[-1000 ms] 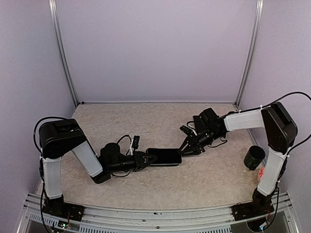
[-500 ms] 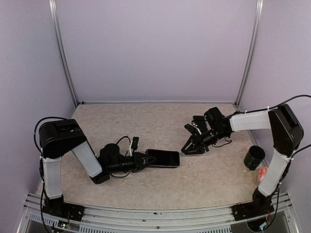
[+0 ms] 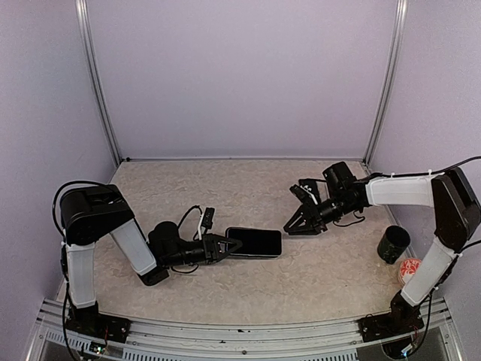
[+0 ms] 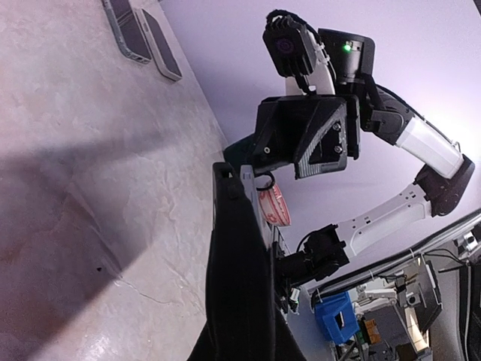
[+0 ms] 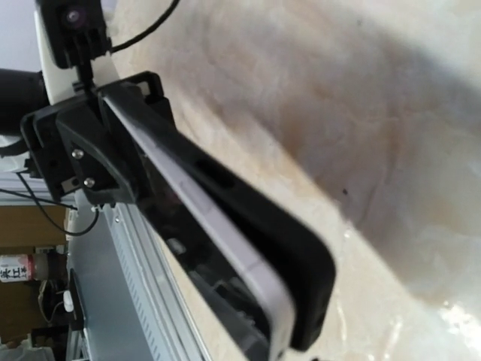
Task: Put the phone into the phone case
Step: Press the phone case against the phone.
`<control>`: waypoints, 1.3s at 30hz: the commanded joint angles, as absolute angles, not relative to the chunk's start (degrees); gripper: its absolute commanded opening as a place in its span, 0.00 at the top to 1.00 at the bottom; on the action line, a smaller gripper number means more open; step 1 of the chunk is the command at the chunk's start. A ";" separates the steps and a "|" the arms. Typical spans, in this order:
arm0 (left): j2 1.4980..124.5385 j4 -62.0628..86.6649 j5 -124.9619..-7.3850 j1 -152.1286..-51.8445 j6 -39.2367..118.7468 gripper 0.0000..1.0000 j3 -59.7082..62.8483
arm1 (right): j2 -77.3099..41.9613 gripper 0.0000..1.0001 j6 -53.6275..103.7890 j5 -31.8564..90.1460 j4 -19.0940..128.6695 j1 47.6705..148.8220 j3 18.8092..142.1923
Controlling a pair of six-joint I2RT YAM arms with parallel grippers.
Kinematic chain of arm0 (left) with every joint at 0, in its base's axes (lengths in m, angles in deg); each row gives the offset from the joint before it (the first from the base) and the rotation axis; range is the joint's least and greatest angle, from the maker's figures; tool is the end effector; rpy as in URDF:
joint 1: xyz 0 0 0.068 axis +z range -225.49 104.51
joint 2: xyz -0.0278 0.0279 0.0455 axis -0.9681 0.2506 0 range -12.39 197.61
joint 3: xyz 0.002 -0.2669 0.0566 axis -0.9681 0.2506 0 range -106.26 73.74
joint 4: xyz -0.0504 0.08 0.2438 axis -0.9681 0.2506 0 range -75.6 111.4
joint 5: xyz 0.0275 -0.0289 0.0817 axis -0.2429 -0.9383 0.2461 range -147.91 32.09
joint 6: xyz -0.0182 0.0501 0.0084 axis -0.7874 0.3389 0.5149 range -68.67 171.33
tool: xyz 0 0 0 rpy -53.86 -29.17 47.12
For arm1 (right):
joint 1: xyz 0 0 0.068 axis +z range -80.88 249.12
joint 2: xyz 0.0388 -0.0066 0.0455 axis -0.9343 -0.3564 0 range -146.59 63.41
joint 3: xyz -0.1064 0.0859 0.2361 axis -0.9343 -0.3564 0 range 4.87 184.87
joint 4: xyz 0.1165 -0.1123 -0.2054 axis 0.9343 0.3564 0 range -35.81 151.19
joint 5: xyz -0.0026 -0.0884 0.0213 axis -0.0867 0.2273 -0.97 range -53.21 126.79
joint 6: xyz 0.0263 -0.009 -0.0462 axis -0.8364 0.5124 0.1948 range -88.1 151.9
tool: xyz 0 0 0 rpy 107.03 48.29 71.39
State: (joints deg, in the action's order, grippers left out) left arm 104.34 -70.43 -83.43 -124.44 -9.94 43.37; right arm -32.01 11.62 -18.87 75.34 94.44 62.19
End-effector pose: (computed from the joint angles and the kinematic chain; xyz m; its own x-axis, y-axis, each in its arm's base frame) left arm 0.1988 -0.2516 0.1058 -0.8533 -0.2252 -0.4703 0.4477 0.1463 -0.8822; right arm 0.2793 0.1647 0.1916 -0.9445 -0.2306 -0.2339 -0.3152 0.4363 0.8428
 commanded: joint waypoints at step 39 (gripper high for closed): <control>94.02 -91.74 -102.86 -124.18 -10.27 0.94 43.24 | -14.80 0.33 17.22 -25.80 62.74 100.89 52.68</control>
State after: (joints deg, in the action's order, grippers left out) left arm 97.21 -74.72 -101.53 -124.37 -9.81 44.44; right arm -14.00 15.84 -28.38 61.28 100.36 53.23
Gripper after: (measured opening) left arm 0.106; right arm 0.665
